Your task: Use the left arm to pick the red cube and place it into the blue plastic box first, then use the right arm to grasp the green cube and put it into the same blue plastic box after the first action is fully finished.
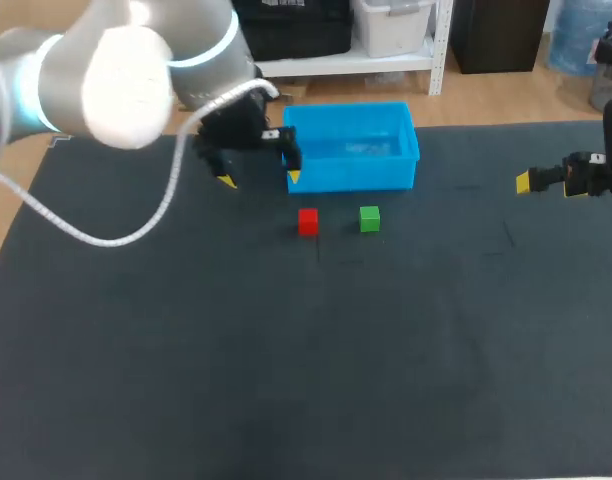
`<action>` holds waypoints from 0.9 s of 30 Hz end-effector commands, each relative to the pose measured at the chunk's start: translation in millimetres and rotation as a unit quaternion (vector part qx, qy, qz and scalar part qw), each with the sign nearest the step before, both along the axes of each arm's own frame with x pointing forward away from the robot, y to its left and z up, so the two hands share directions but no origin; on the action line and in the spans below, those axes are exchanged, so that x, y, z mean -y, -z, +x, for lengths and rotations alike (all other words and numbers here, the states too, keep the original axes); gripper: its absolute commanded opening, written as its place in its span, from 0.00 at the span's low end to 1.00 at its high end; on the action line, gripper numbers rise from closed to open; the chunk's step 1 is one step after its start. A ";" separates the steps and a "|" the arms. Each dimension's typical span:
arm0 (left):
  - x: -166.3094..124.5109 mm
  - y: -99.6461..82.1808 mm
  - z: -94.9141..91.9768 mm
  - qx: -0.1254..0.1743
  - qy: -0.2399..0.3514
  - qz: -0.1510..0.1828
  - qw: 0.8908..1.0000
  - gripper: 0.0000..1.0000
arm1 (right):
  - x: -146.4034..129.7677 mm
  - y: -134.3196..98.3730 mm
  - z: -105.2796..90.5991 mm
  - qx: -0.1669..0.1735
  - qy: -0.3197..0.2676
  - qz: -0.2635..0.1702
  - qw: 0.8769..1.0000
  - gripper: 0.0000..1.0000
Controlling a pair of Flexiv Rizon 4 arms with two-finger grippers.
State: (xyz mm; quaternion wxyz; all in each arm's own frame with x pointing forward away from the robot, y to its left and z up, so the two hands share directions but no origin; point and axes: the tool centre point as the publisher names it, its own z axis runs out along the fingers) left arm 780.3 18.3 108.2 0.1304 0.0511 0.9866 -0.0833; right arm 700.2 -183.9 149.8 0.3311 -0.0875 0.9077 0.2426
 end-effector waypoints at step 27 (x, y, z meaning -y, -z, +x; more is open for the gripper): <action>50.7 84.4 37.2 -0.055 -0.022 0.018 0.998 1.00 | 0.6 0.1 0.0 0.000 -0.001 0.000 1.000 1.00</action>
